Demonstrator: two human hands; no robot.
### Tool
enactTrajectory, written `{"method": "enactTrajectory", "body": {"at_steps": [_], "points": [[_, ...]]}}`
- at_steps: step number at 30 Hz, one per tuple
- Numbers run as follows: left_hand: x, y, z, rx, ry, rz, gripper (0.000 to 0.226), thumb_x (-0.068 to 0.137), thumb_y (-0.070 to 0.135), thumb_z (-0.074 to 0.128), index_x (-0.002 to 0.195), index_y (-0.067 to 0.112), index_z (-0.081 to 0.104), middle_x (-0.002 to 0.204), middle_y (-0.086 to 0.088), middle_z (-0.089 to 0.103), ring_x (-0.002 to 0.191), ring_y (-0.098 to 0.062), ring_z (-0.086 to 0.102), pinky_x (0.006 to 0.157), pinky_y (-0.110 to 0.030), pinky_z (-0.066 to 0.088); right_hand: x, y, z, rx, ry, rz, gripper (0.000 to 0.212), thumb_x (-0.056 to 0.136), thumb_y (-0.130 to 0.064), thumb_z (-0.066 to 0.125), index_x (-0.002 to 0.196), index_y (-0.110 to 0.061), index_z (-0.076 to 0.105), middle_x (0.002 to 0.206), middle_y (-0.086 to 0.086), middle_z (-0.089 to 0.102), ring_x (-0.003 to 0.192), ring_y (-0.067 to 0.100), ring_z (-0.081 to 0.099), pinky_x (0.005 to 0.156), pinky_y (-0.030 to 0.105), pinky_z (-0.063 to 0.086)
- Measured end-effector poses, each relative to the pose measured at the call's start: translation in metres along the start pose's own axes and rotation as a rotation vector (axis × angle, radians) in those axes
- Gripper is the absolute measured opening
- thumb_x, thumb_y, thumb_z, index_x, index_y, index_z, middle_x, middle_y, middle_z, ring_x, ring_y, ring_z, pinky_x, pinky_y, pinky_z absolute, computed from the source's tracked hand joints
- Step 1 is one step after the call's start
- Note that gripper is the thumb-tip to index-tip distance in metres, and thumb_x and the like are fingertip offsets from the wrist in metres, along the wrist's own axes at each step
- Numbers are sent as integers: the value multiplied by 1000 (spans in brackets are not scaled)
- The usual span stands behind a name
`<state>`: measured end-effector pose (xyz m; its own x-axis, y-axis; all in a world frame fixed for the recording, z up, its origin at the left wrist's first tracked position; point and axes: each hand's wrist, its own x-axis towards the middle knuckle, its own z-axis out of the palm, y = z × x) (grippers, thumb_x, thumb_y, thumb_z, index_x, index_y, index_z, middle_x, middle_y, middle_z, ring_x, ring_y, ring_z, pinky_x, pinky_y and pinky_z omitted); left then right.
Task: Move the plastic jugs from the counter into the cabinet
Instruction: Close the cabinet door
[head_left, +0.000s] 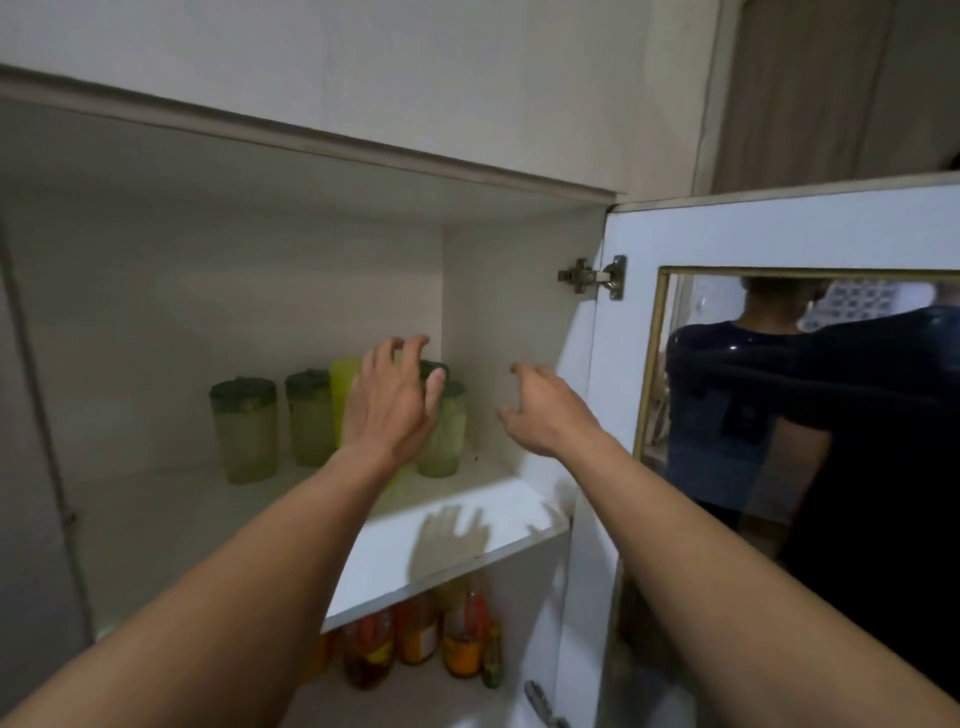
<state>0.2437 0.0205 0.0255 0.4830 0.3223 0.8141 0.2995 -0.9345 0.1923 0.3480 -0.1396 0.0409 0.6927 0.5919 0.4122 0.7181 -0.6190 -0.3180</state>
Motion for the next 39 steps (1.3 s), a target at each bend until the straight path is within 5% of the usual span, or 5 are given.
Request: {"method": "enactTrajectory", "body": {"at_steps": [18, 28, 34, 39], "points": [[2, 229, -89, -425, -202, 326, 49, 101, 41, 38, 143, 17, 42, 142, -12, 45, 128, -29, 46, 105, -44, 38, -181, 71, -248, -459, 366, 106, 51, 96, -39, 51, 140, -12, 49, 140, 13, 55, 127, 32, 51, 110, 50, 38], [23, 403, -91, -534, -186, 419, 48, 101, 46, 35, 144, 26, 37, 151, -5, 37, 129, -27, 48, 102, -43, 42, -231, 160, -360, -708, 500, 231, 55, 96, -44, 49, 141, -12, 47, 146, 13, 49, 142, 31, 34, 118, 60, 23], [32, 468, -88, -549, -166, 484, 48, 101, 43, 32, 145, 22, 37, 151, -7, 36, 131, -29, 45, 101, -46, 43, -247, 206, -397, -703, 553, 309, 61, 101, -51, 36, 152, -18, 31, 165, 16, 17, 155, 33, 3, 120, 63, 8], [36, 512, -79, -528, -136, 529, 49, 103, 39, 29, 150, 25, 31, 157, -9, 29, 141, -32, 34, 111, -50, 35, -258, 236, -419, -580, 524, 369, 52, 103, -44, 31, 146, -16, 39, 155, 15, 34, 147, 36, 24, 116, 64, 19]]}}
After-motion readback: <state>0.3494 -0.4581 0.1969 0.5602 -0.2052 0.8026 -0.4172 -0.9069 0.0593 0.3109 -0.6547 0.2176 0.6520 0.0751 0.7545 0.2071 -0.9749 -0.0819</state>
